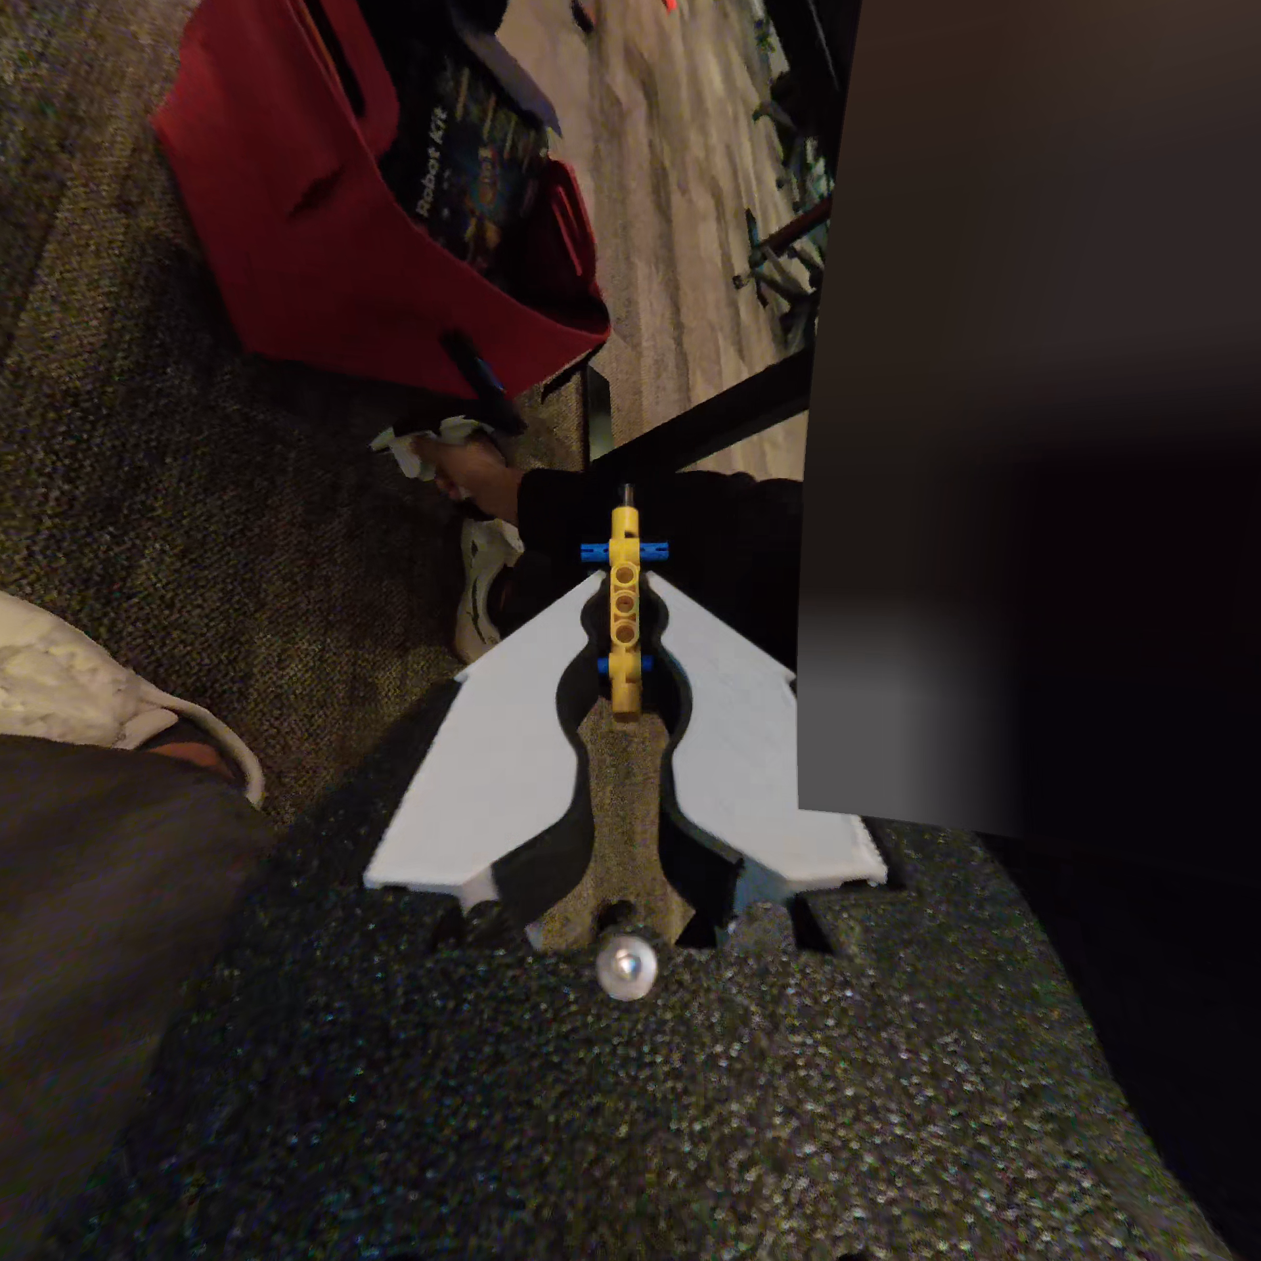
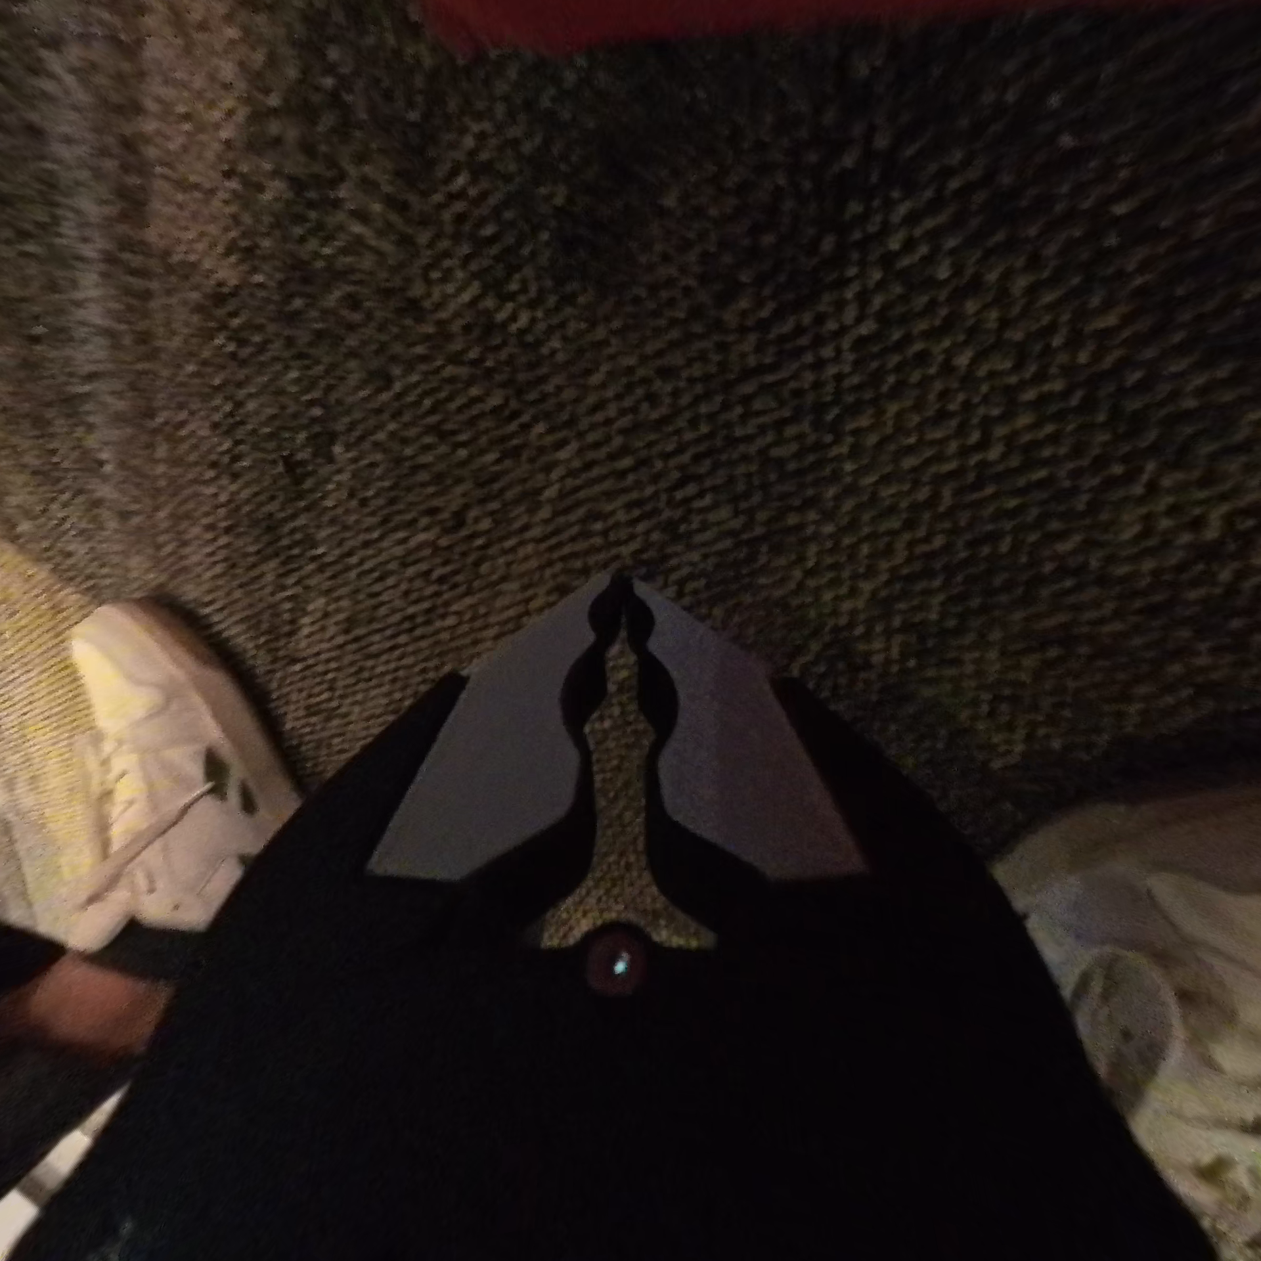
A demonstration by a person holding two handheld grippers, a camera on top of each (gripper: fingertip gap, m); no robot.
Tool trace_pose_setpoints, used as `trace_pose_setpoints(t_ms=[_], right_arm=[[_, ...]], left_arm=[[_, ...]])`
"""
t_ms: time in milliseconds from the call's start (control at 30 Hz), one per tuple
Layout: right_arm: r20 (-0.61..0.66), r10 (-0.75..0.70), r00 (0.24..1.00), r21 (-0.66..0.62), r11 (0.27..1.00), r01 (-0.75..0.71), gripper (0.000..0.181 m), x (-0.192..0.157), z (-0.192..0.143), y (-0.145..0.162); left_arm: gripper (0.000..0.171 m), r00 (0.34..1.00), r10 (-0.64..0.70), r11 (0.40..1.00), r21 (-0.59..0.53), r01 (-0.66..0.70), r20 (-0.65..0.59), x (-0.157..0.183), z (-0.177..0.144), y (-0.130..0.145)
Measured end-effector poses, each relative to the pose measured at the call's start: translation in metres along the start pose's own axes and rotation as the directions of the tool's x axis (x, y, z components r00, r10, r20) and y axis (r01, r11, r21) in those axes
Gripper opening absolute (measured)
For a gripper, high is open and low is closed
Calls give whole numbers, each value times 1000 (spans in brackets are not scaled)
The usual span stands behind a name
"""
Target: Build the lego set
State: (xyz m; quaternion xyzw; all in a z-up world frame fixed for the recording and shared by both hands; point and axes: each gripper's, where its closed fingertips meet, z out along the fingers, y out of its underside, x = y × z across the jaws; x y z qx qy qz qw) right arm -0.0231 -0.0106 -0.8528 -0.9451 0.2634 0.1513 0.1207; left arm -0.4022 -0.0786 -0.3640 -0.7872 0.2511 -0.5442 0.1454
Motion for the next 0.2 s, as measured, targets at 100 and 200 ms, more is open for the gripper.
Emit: trace_pose_setpoints(t_ms=[100, 200], right_arm=[[20, -54, 998, -15, 998, 54, 0, -20, -23, 8], [11, -177, 984, -43, 983, 177, 0, -37, -24, 12]], left_arm=[[6, 999, 19, 1000, 20, -18, -28, 12, 1, -1], [7, 997, -25, 994, 102, 33, -77, 27, -10, -12]])
